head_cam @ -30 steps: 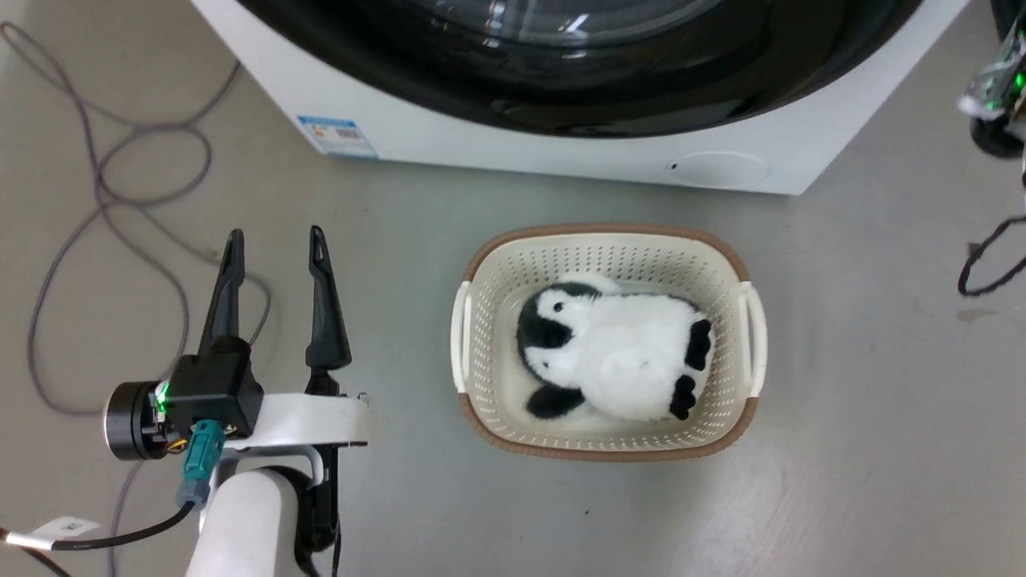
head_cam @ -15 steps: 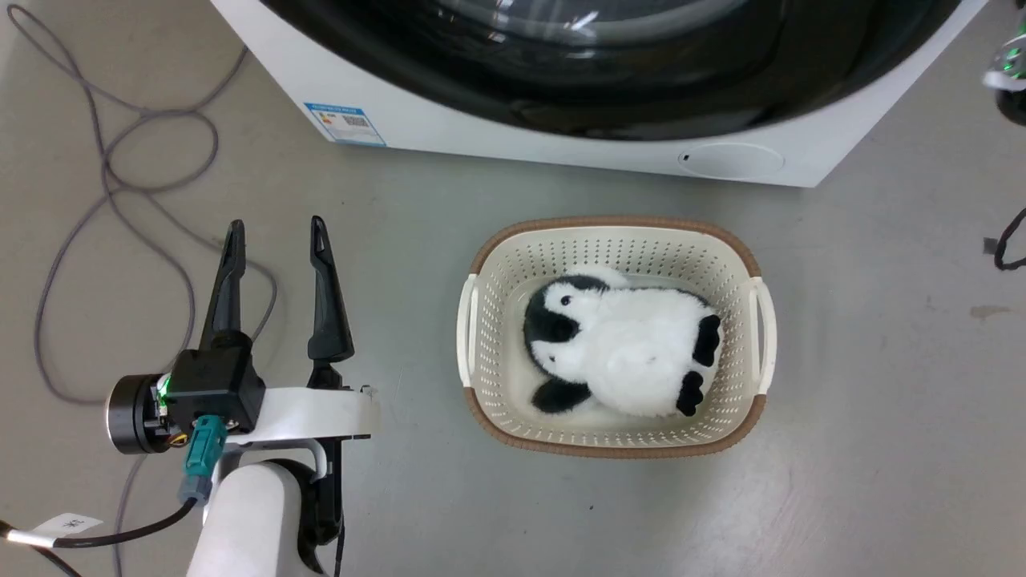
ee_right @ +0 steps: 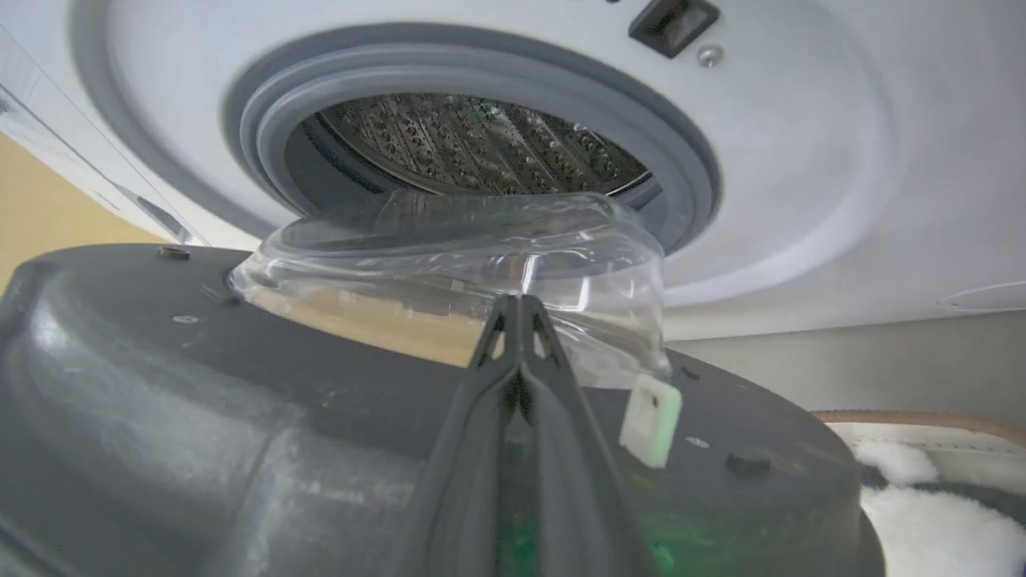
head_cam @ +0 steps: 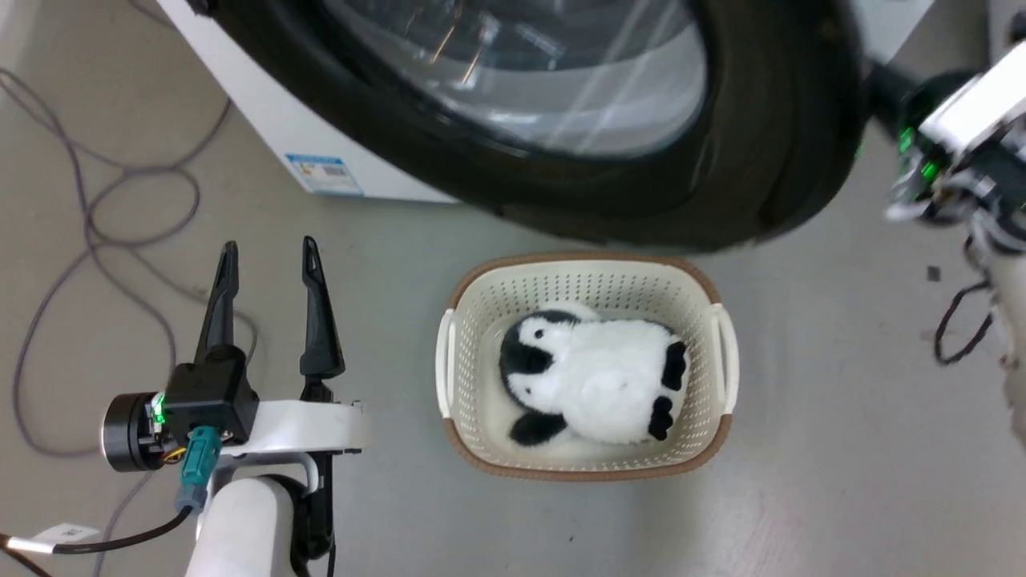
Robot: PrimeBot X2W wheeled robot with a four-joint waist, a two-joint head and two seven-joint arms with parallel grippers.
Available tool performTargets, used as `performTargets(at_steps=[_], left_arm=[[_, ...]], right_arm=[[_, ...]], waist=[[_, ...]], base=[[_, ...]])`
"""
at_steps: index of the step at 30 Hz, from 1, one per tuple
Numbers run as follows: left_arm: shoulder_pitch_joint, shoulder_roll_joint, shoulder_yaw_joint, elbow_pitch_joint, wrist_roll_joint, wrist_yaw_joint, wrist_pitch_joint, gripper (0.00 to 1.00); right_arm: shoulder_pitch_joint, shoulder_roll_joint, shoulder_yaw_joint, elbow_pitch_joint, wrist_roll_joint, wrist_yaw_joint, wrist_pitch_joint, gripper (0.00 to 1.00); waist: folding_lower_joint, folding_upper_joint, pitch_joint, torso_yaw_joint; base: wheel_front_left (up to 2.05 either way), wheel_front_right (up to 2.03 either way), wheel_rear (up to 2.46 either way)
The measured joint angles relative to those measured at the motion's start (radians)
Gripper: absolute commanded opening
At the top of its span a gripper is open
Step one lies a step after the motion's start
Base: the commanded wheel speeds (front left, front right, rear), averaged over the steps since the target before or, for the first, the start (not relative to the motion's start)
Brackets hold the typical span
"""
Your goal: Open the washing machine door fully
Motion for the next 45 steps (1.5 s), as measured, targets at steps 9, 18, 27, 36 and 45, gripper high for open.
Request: performTargets(at_steps=[9, 18, 27, 36, 45], left_arm=[[0.047, 0.0, 0.029, 0.016, 0.015, -0.018, 0.0, 1.0], [0.099, 0.0, 0.035, 0.04, 0.021, -0.031, 0.0, 1.0], [0.141, 0.0, 0.027, 0.063, 0.021, -0.035, 0.0, 1.0], [0.177, 0.0, 0.022, 0.09, 0.021, -0.038, 0.0, 1.0], [0.195, 0.0, 0.02, 0.1, 0.021, -0.048, 0.0, 1.0]], right_arm=[[0.128, 0.021, 0.077, -0.117, 0.007, 0.0, 0.085, 0.0], [0.29, 0.046, 0.107, -0.246, 0.057, 0.0, 0.127, 0.0], [0.439, 0.082, 0.145, -0.361, 0.088, 0.0, 0.156, 0.0], [0.567, 0.147, 0.2, -0.414, 0.1, 0.0, 0.172, 0.0], [0.657, 0.206, 0.245, -0.449, 0.107, 0.0, 0.179, 0.0]], waist=[[0.0, 0.0, -0.073, -0.032], [-0.0002, 0.0, -0.153, -0.042], [-0.0002, 0.0, -0.217, -0.043], [-0.0003, 0.0, -0.278, -0.034], [-0.0002, 0.0, -0.309, -0.024]], base=[[0.0, 0.0, 0.0], [0.0, 0.0, 0.0], [0.0, 0.0, 0.0], [0.0, 0.0, 0.0], [0.0, 0.0, 0.0]])
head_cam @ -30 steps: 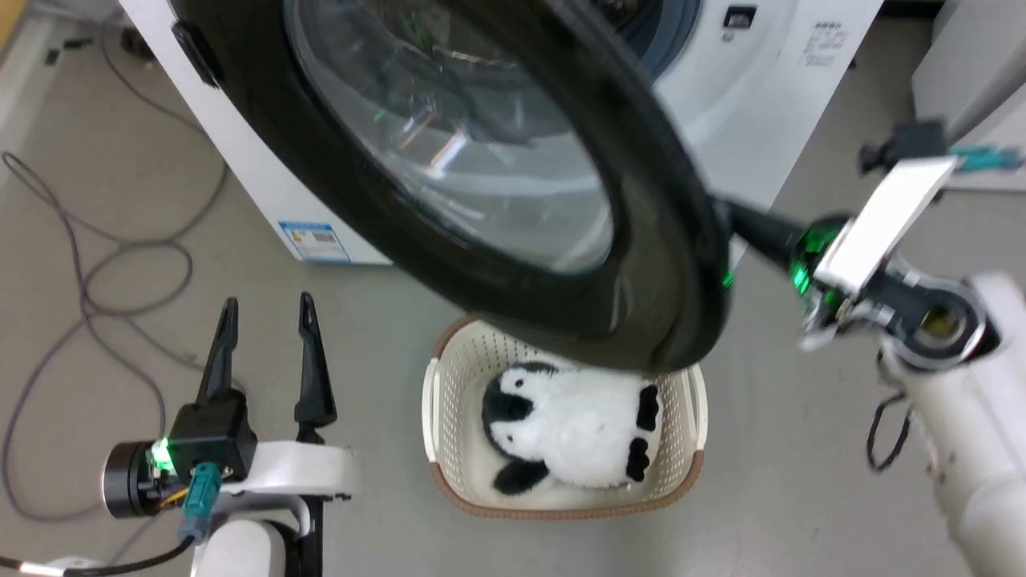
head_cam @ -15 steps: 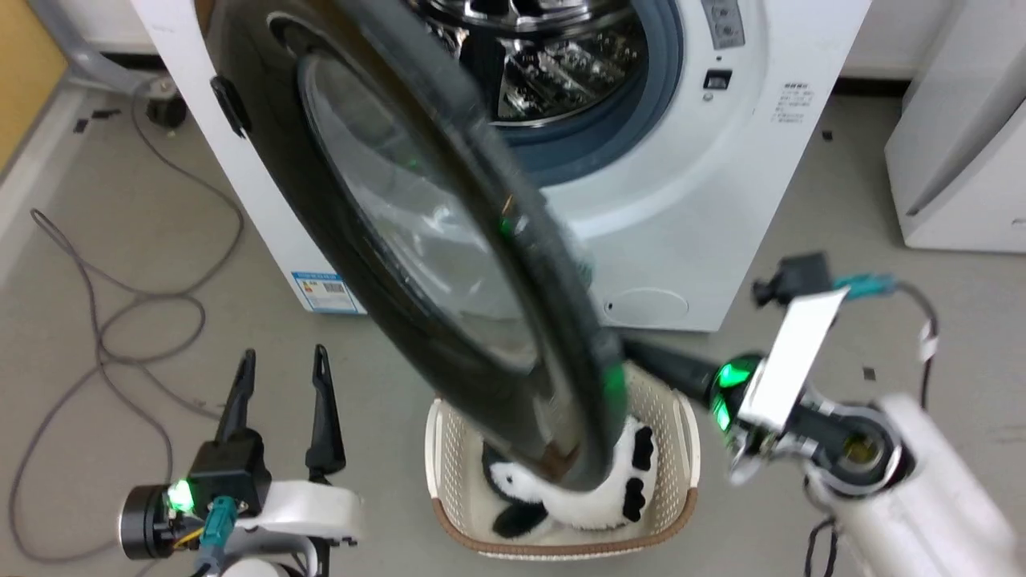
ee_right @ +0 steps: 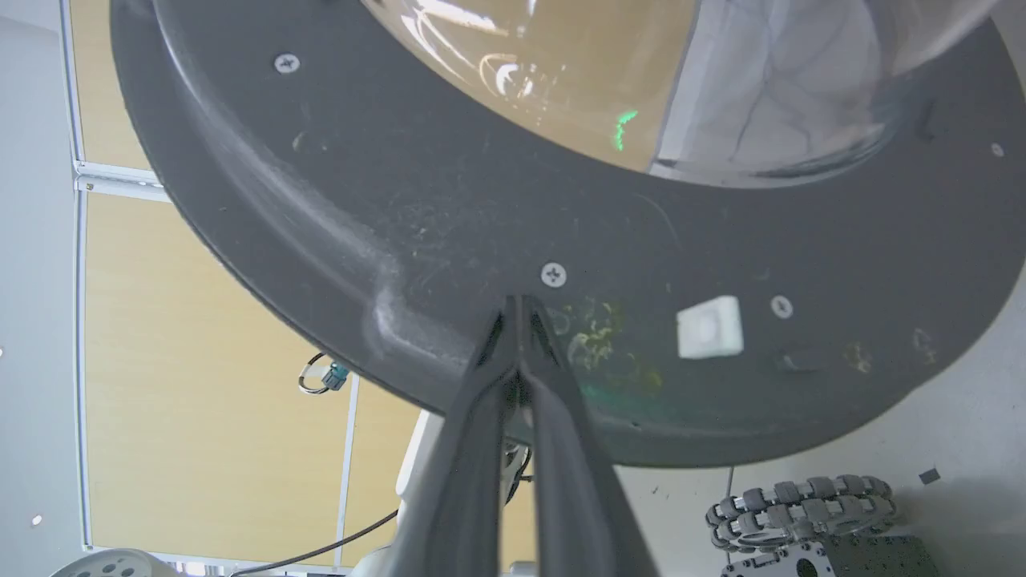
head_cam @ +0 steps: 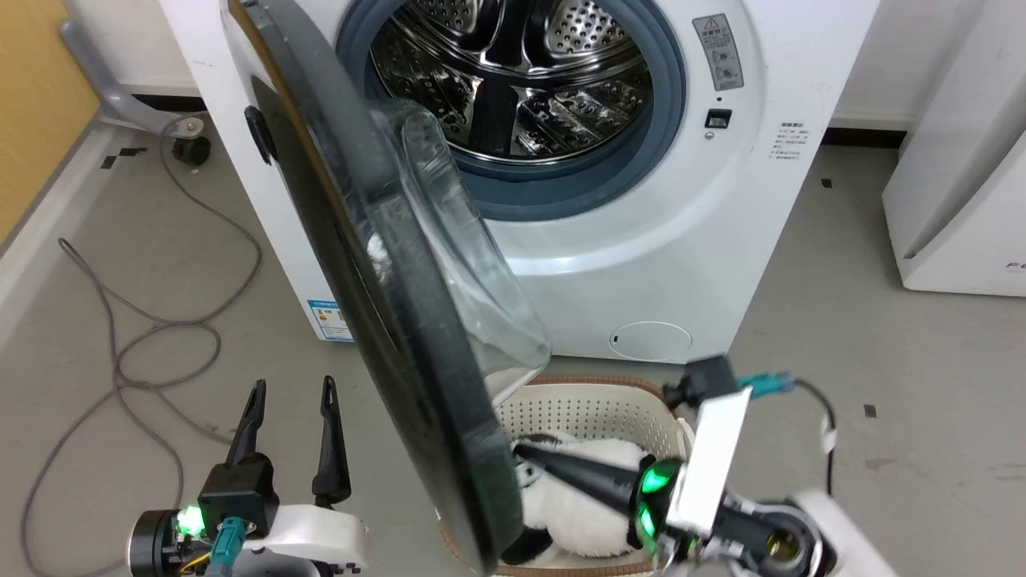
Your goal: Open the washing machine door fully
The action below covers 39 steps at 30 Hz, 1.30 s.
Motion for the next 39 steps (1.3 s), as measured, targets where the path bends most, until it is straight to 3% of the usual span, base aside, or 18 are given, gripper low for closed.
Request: performTargets(at_steps=[8, 13, 17, 22, 26, 30, 35, 39], left_arm=[[0.006, 0.0, -0.002, 0.009, 0.0, -0.007, 0.0, 1.0], [0.021, 0.0, 0.003, 0.011, 0.0, -0.008, 0.0, 1.0], [0.023, 0.0, 0.008, 0.012, 0.001, -0.011, 0.0, 1.0], [0.027, 0.0, 0.016, 0.011, 0.002, -0.013, 0.0, 1.0], [0.033, 0.0, 0.024, 0.009, 0.005, -0.015, 0.0, 1.0], [0.043, 0.0, 0.029, 0.007, 0.005, -0.016, 0.0, 1.0], [0.044, 0.0, 0.033, 0.002, 0.005, -0.016, 0.0, 1.0], [0.045, 0.0, 0.034, 0.002, 0.006, -0.016, 0.0, 1.0]], right_arm=[[0.082, 0.02, 0.001, -0.043, -0.015, 0.0, -0.05, 0.0], [0.104, 0.016, -0.074, -0.114, -0.065, 0.0, -0.181, 0.0], [0.119, -0.016, -0.129, -0.185, -0.172, 0.0, -0.353, 0.0], [0.134, -0.087, -0.146, -0.242, -0.38, 0.0, -0.645, 0.0], [0.137, -0.16, -0.15, -0.218, -0.58, 0.0, -0.867, 0.0], [0.141, -0.177, -0.234, -0.173, -0.84, 0.0, -0.913, 0.0], [0.189, -0.097, -0.394, -0.217, -1.21, 0.0, -0.917, 0.0], [0.262, -0.042, -0.444, -0.226, -1.4, 0.0, -0.917, 0.0]], waist=[[0.0, 0.0, -0.017, -0.001], [0.0, 0.0, -0.029, -0.011], [0.0, 0.0, -0.04, -0.019], [0.0, 0.0, -0.046, -0.029], [0.0001, 0.0, -0.051, -0.036], [0.0001, 0.0, -0.055, -0.042], [0.0001, 0.0, -0.052, -0.047], [0.0001, 0.0, -0.052, -0.046]], base=[[0.0, 0.0, 0.0], [0.0, 0.0, 0.0], [0.0, 0.0, 0.0], [0.0, 0.0, 0.0], [0.0, 0.0, 0.0], [0.0, 0.0, 0.0], [0.0, 0.0, 0.0], [0.0, 0.0, 0.0]])
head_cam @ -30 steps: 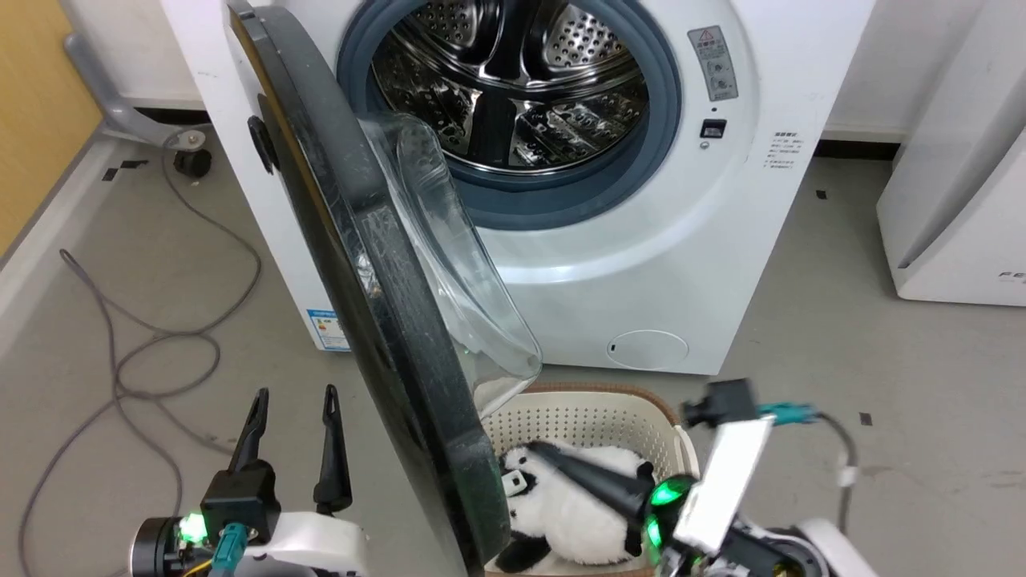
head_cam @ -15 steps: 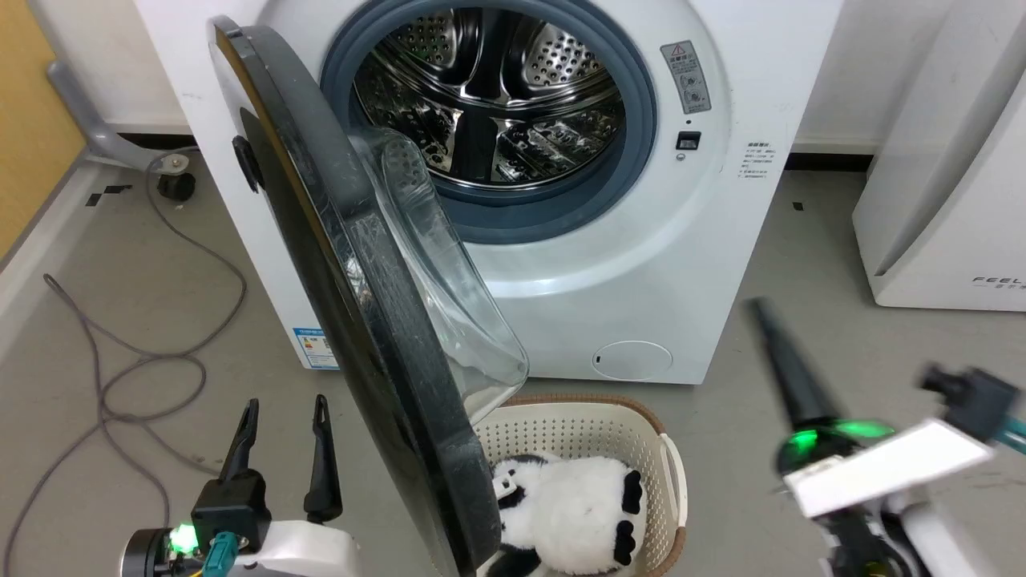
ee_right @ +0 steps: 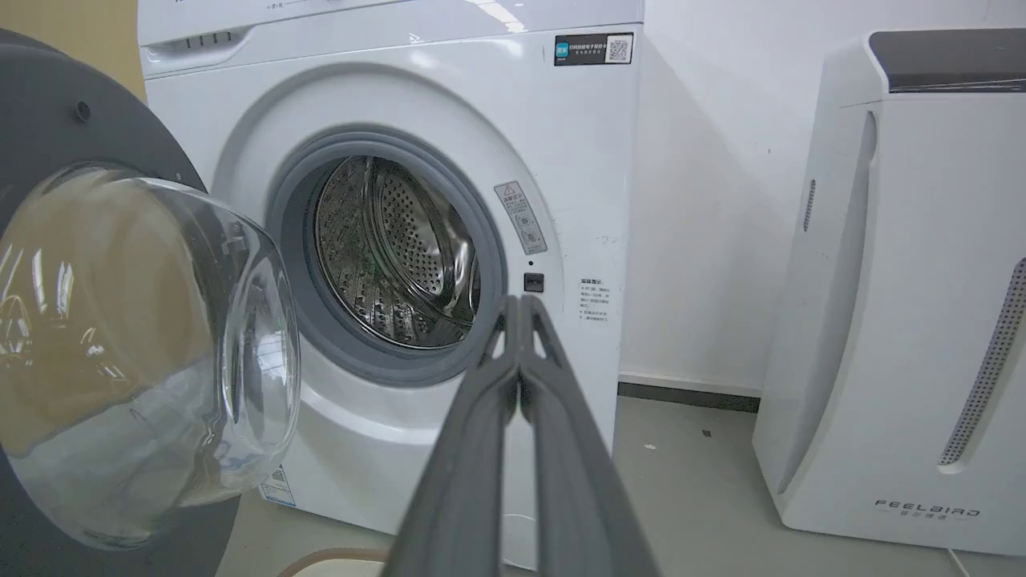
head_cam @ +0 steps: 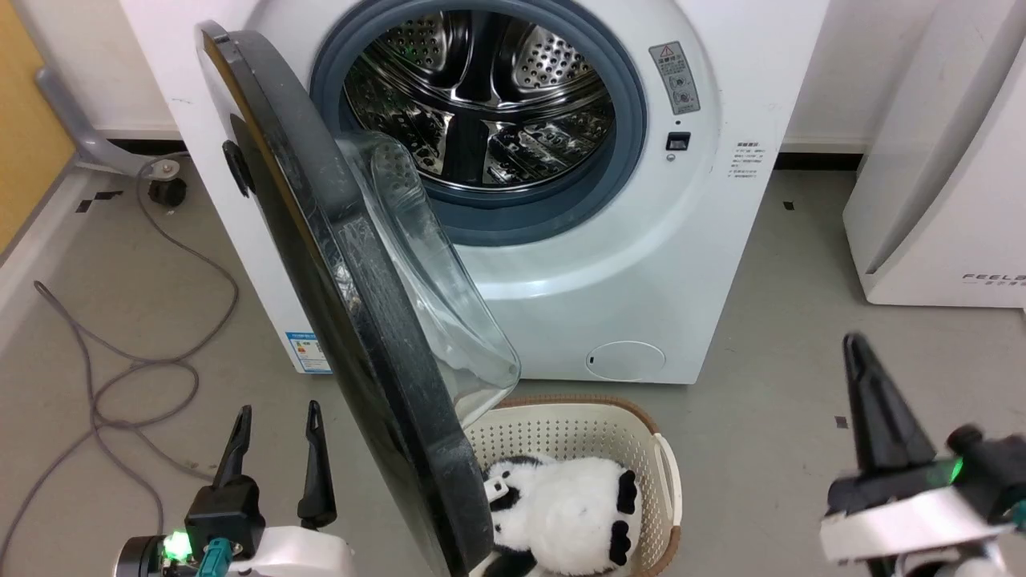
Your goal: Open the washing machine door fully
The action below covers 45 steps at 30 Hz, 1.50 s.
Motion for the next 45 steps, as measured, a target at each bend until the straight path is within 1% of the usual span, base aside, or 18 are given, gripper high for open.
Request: performTargets(at_steps=[4, 7, 8, 9, 10, 17, 18, 19, 20, 24, 28, 32, 37, 40, 41, 43, 44, 45], left_arm=[[0.001, 0.0, 0.0, 0.0, 0.001, 0.0, 0.0, 1.0], [0.001, 0.0, 0.001, 0.0, 0.001, 0.0, 0.0, 1.0], [0.001, 0.0, 0.001, 0.0, 0.001, 0.0, 0.0, 1.0], [0.001, 0.0, 0.001, -0.001, 0.001, 0.0, 0.0, 1.0], [0.001, 0.0, 0.001, -0.001, 0.001, 0.0, 0.0, 1.0], [0.001, 0.0, 0.003, 0.0, 0.001, 0.005, 0.0, 1.0], [0.001, 0.0, 0.004, 0.0, 0.001, 0.008, 0.0, 0.88], [0.001, 0.0, 0.005, 0.002, 0.002, 0.01, 0.0, 0.31], [0.001, 0.0, 0.006, 0.002, 0.005, 0.012, 0.0, 0.0], [0.001, 0.0, 0.02, -0.009, 0.009, 0.017, 0.0, 0.0], [-0.002, 0.007, 0.043, -0.084, 0.011, 0.027, 0.0, 0.0], [-0.021, 0.019, 0.047, -0.219, 0.03, 0.035, -0.001, 0.0], [-0.054, 0.027, 0.014, -0.393, 0.049, 0.035, -0.001, 0.0], [-0.065, 0.029, -0.029, -0.475, 0.063, 0.031, -0.001, 0.0], [-0.072, 0.031, -0.074, -0.521, 0.068, 0.016, -0.001, 0.0], [-0.082, 0.031, -0.132, -0.55, 0.072, -0.004, -0.001, 0.0], [-0.093, 0.03, -0.224, -0.562, 0.083, -0.028, -0.001, 0.0], [-0.096, 0.03, -0.252, -0.563, 0.086, -0.032, -0.001, 0.0]], right_arm=[[0.063, 0.038, -0.009, 0.015, -0.074, 0.0, 0.0, 0.0], [0.096, 0.068, -0.027, 0.022, -0.076, 0.0, 0.0, 0.02], [0.103, 0.075, -0.032, 0.022, -0.076, 0.0, 0.0, 0.36], [0.109, 0.082, -0.039, 0.021, -0.076, 0.0, 0.0, 0.85], [0.114, 0.087, -0.045, 0.019, -0.077, 0.0, 0.0, 1.0], [0.125, 0.102, -0.068, -0.006, -0.133, 0.0, 0.0, 1.0], [0.126, 0.103, -0.072, -0.008, -0.136, 0.0, 0.0, 1.0], [0.127, 0.103, -0.074, -0.009, -0.14, 0.0, 0.0, 1.0], [0.129, 0.104, -0.078, -0.012, -0.146, 0.0, 0.0, 1.0], [0.139, 0.105, -0.086, -0.016, -0.155, 0.0, 0.0, 1.0], [0.141, 0.106, -0.087, -0.015, -0.155, 0.0, 0.0, 1.0], [0.141, 0.107, -0.089, -0.016, -0.155, 0.0, 0.0, 1.0], [0.142, 0.107, -0.098, -0.03, -0.155, 0.0, 0.0, 1.0], [0.146, 0.107, -0.099, -0.035, -0.155, 0.0, 0.0, 1.0], [0.15, 0.107, -0.101, -0.037, -0.155, 0.0, 0.0, 1.0], [0.153, 0.107, -0.103, -0.037, -0.155, 0.0, 0.0, 1.0], [0.156, 0.107, -0.103, -0.037, -0.155, 0.0, 0.0, 1.0], [0.156, 0.107, -0.103, -0.037, -0.155, 0.0, 0.0, 1.0]], waist=[[0.0, 0.0, -0.002, 0.001], [0.0, 0.0, -0.002, 0.001], [0.0, 0.0, -0.003, 0.001], [0.0, 0.0, -0.003, 0.001], [0.0, 0.0, -0.004, 0.001], [0.0, 0.0, -0.008, 0.001], [0.0, 0.0, -0.008, 0.001], [0.0, 0.0, -0.009, 0.001], [0.0, 0.0, -0.01, 0.001], [0.0, 0.0, -0.013, 0.001], [0.0, 0.0, -0.014, 0.002], [0.0, 0.0, -0.015, 0.004], [0.0, 0.0, -0.015, 0.005], [0.0001, 0.0, -0.016, 0.005], [0.0001, 0.0, -0.016, 0.007], [0.0001, 0.0, -0.015, 0.009], [0.0001, 0.0, -0.013, 0.011], [0.0001, 0.0, -0.012, 0.012]], base=[[0.0, 0.0, 0.0], [0.0, 0.0, 0.0], [0.0, 0.0, 0.0], [0.0, 0.0, 0.0], [0.0, 0.0, 0.0], [0.0, 0.0, 0.0], [0.0, 0.0, 0.0], [0.0, 0.0, 0.0], [0.0, 0.0, 0.0], [0.0, 0.0, 0.0], [0.0, 0.0, 0.0], [0.0, 0.0, 0.0], [0.0, 0.0, 0.0], [0.0, 0.0, 0.0], [0.0, 0.0, 0.0], [0.0, 0.0, 0.0], [0.0, 0.0, 0.0], [0.0, 0.0, 0.0]])
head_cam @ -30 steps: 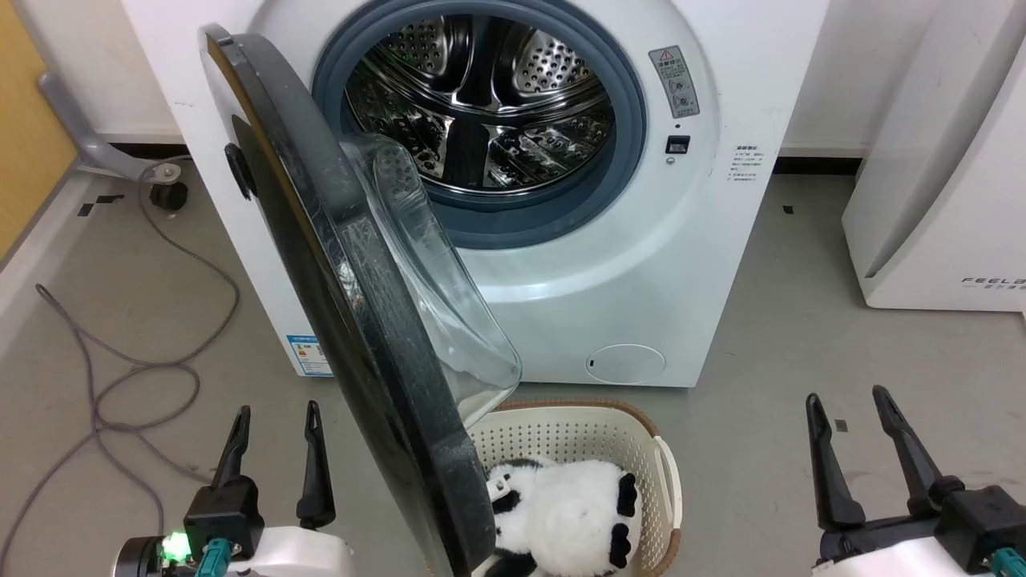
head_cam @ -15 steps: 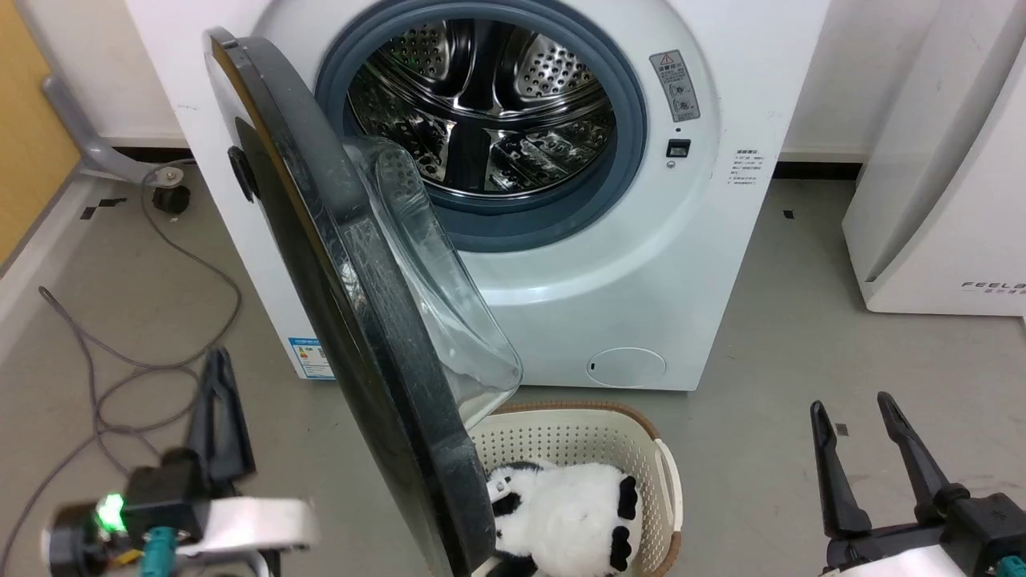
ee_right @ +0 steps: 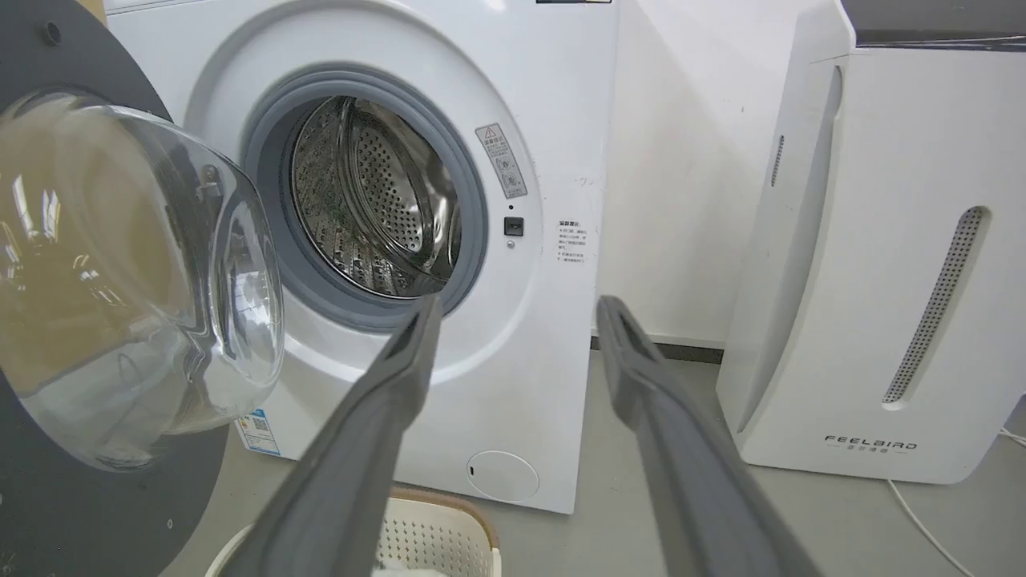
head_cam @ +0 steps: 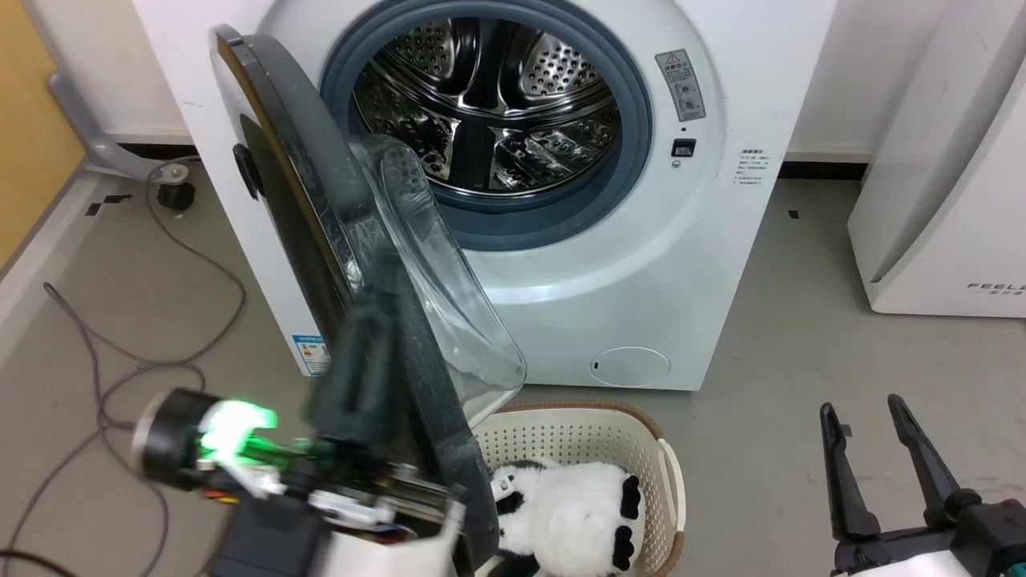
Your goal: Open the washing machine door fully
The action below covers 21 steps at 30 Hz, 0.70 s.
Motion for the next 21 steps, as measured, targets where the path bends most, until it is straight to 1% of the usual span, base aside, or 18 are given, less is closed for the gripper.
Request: performTargets(at_steps=[5, 6, 14, 21], left_arm=[[-0.014, -0.003, -0.123, 0.003, 0.003, -0.024, 0.0, 0.0], [-0.014, 0.001, -0.192, 0.023, 0.011, -0.04, 0.0, 0.0], [-0.002, 0.028, -0.313, 0.066, 0.012, -0.057, 0.0, 0.0], [0.034, 0.042, -0.378, 0.131, 0.001, -0.056, 0.0, 0.0]], right_arm=[[0.001, 0.0, 0.0, 0.0, 0.0, 0.0, 0.0, 1.0], [0.001, 0.0, 0.001, 0.0, 0.0, 0.0, 0.0, 1.0], [0.001, 0.0, -0.002, 0.0, 0.0, 0.0, 0.0, 1.0], [0.001, 0.0, -0.001, 0.001, 0.004, 0.0, 0.0, 1.0]], waist=[[0.0, 0.0, 0.003, 0.003], [0.0, 0.0, 0.005, 0.006], [0.0, 0.0, 0.011, 0.019], [0.0, 0.0, 0.017, 0.031]], base=[[0.0, 0.0, 0.0], [0.0, 0.0, 0.0], [0.0, 0.0, 0.0], [0.0, 0.0, 0.0]])
